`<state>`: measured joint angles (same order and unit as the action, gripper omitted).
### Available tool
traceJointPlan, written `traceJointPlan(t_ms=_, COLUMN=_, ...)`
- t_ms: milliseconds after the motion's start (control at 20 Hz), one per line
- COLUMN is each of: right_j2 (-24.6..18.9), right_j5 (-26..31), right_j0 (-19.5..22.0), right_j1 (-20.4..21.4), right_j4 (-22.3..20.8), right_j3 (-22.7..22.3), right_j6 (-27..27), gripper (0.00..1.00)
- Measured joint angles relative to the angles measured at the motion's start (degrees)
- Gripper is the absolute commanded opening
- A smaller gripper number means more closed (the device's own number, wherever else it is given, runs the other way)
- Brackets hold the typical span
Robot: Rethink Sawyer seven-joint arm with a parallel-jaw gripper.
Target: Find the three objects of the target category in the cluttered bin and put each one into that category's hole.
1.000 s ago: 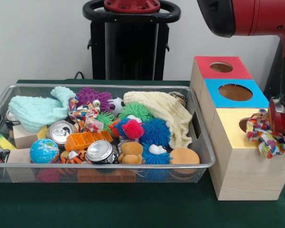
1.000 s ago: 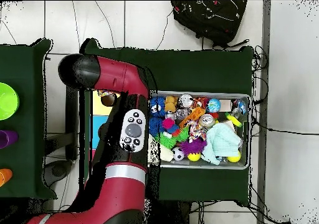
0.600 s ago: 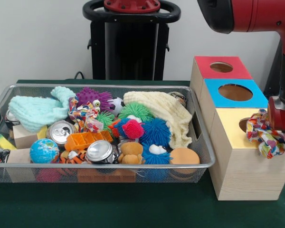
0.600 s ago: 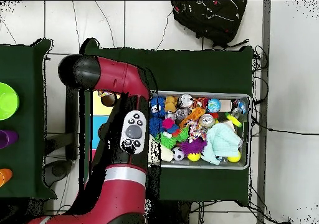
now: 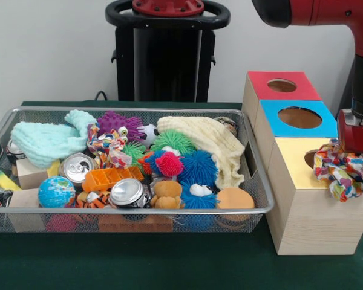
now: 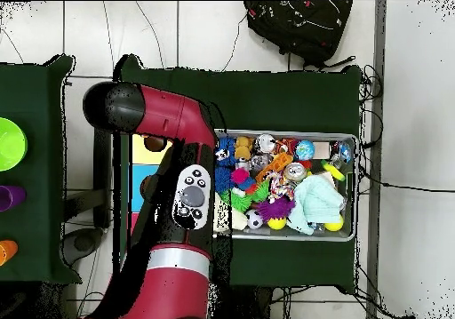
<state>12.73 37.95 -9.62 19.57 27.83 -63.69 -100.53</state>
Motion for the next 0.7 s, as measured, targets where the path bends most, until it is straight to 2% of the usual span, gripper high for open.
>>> traceJointPlan(t_ms=700, right_j2=-0.01, right_j5=-0.91, right_j0=-0.87, right_j1=1.27, right_j4=1.33, right_j3=-2.83, right_j6=0.0, gripper=0.0)
